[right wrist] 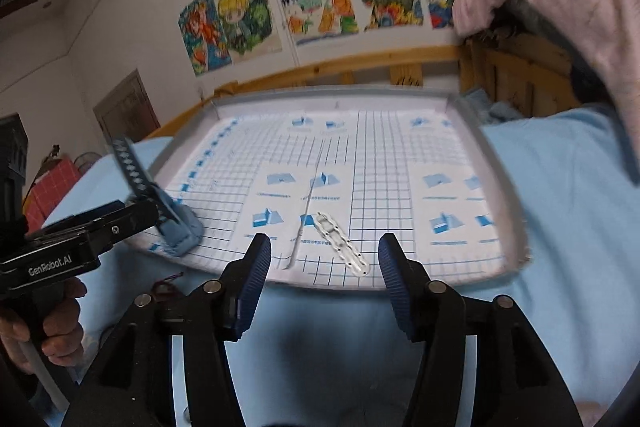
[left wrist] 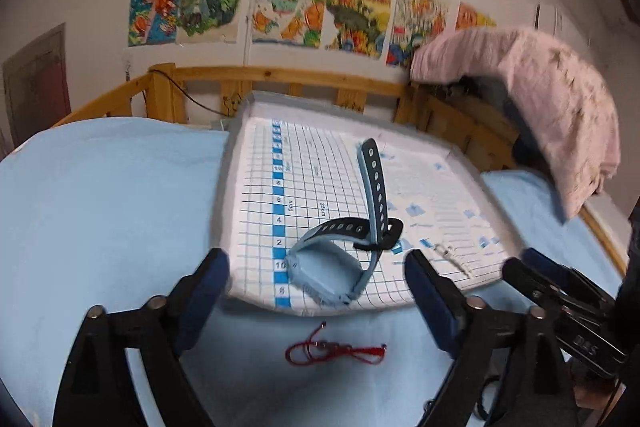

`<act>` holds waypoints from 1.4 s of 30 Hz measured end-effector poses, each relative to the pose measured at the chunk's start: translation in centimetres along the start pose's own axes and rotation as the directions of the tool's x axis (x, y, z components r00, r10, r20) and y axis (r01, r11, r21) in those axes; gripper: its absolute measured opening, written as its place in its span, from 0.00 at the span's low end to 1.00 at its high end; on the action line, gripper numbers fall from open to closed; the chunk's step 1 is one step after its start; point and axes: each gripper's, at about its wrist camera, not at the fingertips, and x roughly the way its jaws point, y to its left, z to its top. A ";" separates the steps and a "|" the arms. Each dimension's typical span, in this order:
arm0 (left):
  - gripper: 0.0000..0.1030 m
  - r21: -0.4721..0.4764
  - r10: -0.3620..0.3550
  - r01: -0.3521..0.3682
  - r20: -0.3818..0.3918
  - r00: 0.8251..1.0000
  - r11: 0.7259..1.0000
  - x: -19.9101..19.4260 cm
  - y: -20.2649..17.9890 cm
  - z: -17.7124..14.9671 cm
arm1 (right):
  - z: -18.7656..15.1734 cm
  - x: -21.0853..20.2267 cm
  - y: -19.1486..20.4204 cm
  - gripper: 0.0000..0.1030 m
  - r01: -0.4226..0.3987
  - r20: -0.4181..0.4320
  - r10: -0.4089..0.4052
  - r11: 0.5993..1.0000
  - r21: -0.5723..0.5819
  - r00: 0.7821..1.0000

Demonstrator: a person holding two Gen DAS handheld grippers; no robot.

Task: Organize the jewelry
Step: 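Carry the watch and silver link into the grey tray and open both tools, then withdraw both open tools from the tray toward the remaining jewelry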

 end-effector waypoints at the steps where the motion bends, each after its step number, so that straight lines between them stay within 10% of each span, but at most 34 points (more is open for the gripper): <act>1: 1.00 -0.013 0.002 -0.002 0.033 0.999 1.000 -1.1 0.2 -0.4 | -0.1 -1.1 0.2 0.61 0.012 0.032 -0.012 1.000 -0.004 0.999; 4: 1.00 -0.040 -0.011 0.015 0.110 0.994 0.999 -3.8 0.9 -1.5 | -1.0 -5.2 1.1 0.97 0.059 0.178 -0.054 0.998 -0.018 0.983; 15: 1.00 0.023 0.028 -0.037 0.302 0.953 0.999 -15.1 1.3 -7.1 | -5.0 -16.5 6.6 0.97 0.089 0.406 -0.019 0.984 -0.154 0.914; 30: 1.00 0.002 0.056 -0.059 0.317 0.947 0.998 -24.1 3.4 -15.7 | -12.7 -24.7 8.3 0.98 0.081 0.353 -0.044 0.993 -0.090 0.934; 42: 1.00 -0.017 0.042 -0.040 0.158 0.986 0.999 -23.0 5.1 -19.4 | -16.6 -25.6 8.1 0.98 0.144 0.282 -0.111 0.984 -0.101 0.953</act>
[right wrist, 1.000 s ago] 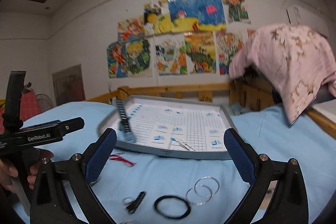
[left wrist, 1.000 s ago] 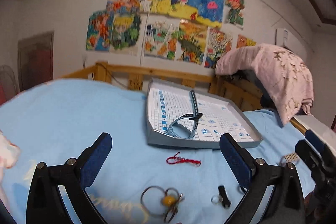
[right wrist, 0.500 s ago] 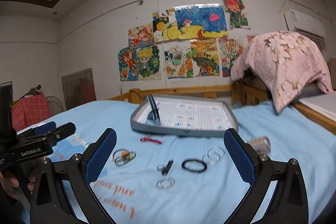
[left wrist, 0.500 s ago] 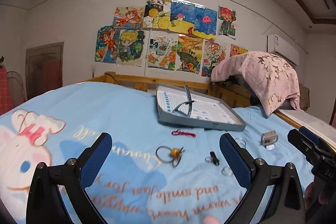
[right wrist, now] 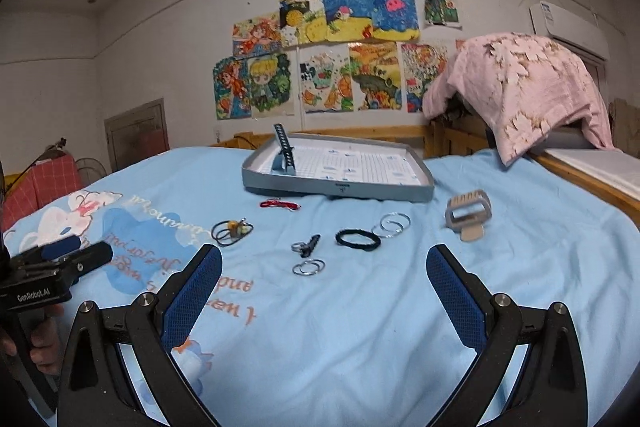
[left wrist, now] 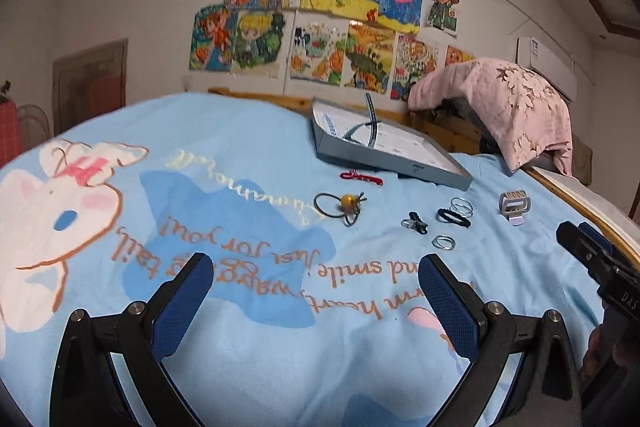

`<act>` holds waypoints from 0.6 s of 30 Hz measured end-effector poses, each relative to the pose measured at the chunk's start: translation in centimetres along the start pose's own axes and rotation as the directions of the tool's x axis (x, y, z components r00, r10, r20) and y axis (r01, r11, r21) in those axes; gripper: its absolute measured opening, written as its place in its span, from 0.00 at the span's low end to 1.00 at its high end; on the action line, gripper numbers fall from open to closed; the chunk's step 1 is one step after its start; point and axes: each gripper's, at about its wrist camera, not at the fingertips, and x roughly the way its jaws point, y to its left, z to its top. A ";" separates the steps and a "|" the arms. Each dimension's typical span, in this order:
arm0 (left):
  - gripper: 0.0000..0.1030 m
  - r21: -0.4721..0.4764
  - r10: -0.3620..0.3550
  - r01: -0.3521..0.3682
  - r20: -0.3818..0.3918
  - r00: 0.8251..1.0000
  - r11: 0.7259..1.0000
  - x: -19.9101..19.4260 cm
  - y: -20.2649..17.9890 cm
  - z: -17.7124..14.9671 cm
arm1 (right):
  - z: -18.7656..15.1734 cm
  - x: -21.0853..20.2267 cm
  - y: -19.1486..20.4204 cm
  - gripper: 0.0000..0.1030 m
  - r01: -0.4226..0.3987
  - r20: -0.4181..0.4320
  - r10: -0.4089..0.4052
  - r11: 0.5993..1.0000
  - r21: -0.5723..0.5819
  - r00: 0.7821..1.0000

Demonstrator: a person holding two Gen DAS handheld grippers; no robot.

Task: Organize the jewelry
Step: 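Withdraw both open tools from the tray toward the remaining jewelry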

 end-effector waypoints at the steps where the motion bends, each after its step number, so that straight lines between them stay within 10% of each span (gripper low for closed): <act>1: 1.00 -0.004 -0.005 0.005 -0.004 1.000 1.000 0.2 0.1 0.1 | 0.2 0.1 -0.3 0.98 0.000 -0.003 0.000 1.000 0.011 1.000; 18: 1.00 0.100 -0.063 0.074 -0.105 0.992 0.992 11.5 -2.2 5.4 | 5.8 8.0 -3.5 0.98 -0.056 -0.073 0.058 0.998 0.031 0.996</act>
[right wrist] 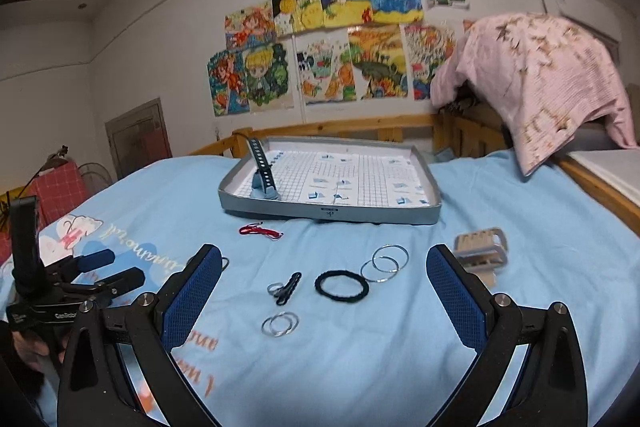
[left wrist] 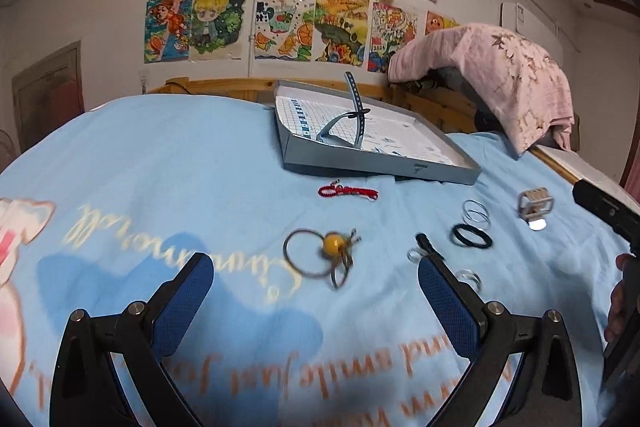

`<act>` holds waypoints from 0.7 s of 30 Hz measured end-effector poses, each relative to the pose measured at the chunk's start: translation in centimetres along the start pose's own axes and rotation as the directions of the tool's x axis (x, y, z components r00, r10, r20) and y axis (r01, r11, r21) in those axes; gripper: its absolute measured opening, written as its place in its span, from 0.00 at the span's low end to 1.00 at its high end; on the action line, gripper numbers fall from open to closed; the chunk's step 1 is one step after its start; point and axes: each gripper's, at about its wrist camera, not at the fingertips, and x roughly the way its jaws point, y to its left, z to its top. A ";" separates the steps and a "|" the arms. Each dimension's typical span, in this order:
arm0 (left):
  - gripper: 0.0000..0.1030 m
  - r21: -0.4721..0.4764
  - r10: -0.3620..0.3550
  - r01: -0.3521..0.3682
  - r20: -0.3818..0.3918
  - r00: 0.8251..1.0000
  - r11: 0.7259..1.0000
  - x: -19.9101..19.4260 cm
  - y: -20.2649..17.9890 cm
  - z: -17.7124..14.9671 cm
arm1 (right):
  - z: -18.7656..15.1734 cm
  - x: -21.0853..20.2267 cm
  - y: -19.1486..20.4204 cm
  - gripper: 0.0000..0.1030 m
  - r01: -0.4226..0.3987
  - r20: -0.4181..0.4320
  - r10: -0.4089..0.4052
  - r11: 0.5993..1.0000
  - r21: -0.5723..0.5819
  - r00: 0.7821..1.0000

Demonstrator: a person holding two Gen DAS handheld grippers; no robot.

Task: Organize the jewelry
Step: 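Withdraw both open tools from the tray toward the remaining jewelry, then grasp the yellow-bead brown hair tie with the left tool while the right tool grasps the black hair tie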

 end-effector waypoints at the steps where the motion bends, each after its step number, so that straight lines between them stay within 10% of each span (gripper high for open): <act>1: 1.00 -0.003 -0.001 0.001 -0.010 1.000 1.000 1.0 -0.1 0.4 | 0.2 1.0 -0.3 0.98 0.001 -0.016 -0.001 1.000 0.006 1.000; 12: 0.98 -0.058 -0.021 0.014 -0.111 0.994 0.998 8.4 0.4 -0.4 | -2.9 10.9 -2.6 0.89 -0.015 -0.227 0.045 0.991 0.131 0.973; 14: 0.90 -0.065 -0.019 0.013 -0.101 0.995 0.998 8.5 0.5 -0.8 | -3.9 12.0 -2.5 0.72 -0.011 -0.264 0.044 0.992 0.126 0.963; 21: 0.70 -0.023 -0.020 0.017 -0.106 0.994 1.000 8.9 -0.1 -1.4 | -5.6 14.3 -1.4 0.67 -0.008 -0.317 0.049 0.991 0.132 0.947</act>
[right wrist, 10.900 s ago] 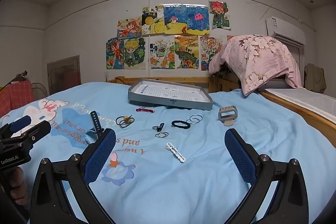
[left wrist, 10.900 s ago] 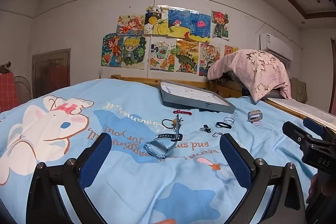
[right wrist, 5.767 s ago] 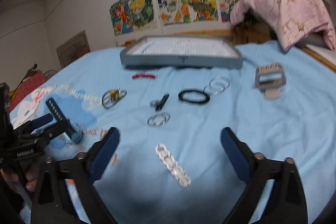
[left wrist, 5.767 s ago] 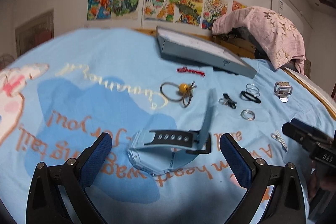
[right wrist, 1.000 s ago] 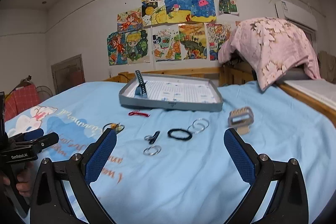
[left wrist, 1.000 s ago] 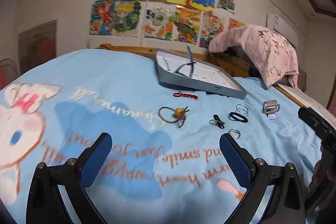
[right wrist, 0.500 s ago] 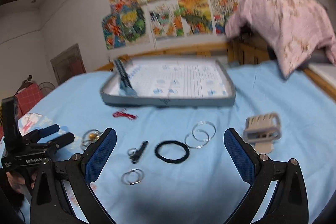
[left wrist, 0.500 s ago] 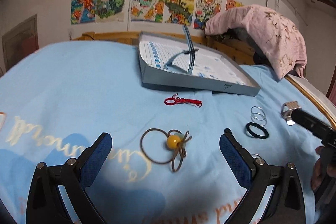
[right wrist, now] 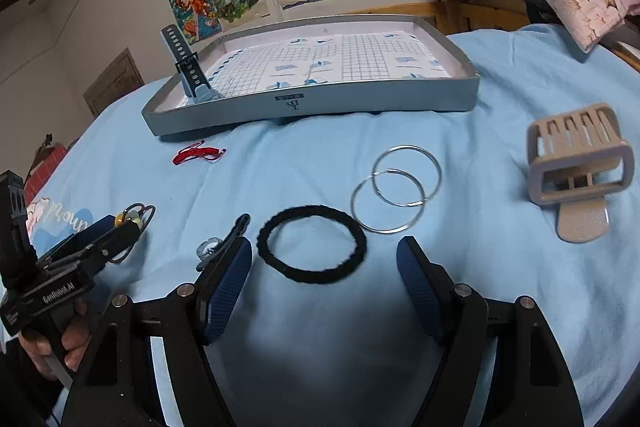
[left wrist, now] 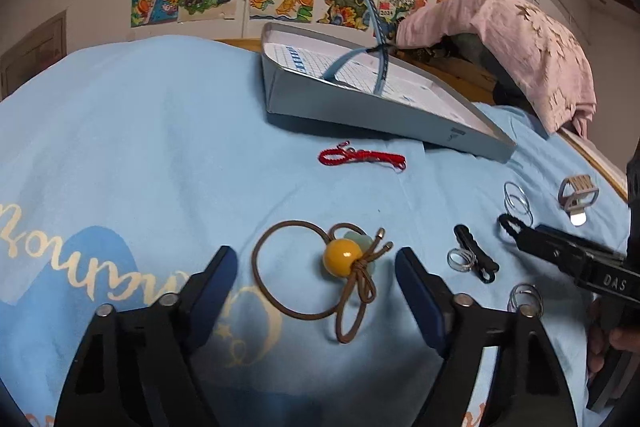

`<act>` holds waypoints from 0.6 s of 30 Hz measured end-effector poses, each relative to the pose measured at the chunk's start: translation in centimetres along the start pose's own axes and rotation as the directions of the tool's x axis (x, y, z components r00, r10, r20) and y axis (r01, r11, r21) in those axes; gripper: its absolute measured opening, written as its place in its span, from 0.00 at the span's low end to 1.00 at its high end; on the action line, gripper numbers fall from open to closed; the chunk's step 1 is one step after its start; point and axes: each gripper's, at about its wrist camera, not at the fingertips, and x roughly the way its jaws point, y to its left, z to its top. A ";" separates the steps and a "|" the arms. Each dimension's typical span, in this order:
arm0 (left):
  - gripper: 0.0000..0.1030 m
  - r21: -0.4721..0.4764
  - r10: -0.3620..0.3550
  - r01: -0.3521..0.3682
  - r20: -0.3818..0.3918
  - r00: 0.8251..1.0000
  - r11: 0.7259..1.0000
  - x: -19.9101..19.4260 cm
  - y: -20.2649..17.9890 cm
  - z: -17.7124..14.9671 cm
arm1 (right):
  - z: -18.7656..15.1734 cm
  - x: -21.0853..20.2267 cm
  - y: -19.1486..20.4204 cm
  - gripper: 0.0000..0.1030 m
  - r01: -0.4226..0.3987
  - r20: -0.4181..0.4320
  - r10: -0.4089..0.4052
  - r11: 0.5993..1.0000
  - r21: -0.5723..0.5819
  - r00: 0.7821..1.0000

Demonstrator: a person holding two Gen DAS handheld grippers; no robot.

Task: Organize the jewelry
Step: 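Grasp the yellow-bead brown hair tie with the left tool while the right tool grasps the black hair tie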

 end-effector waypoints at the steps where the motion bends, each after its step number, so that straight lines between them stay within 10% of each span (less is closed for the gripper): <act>1: 0.63 0.004 -0.003 0.003 -0.004 1.000 1.000 0.1 -0.1 0.0 | 0.0 0.1 0.3 0.62 0.001 0.001 -0.001 1.000 -0.007 1.000; 9: 0.27 -0.005 -0.037 0.037 -0.009 0.999 0.999 -0.1 0.0 -0.5 | -0.1 0.5 2.0 0.34 0.019 -0.003 -0.020 0.997 -0.074 1.000; 18: 0.25 0.037 -0.042 0.041 0.014 0.999 0.998 -1.2 -0.9 -1.3 | -2.3 -1.2 1.1 0.16 -0.037 0.039 0.040 0.998 -0.060 0.998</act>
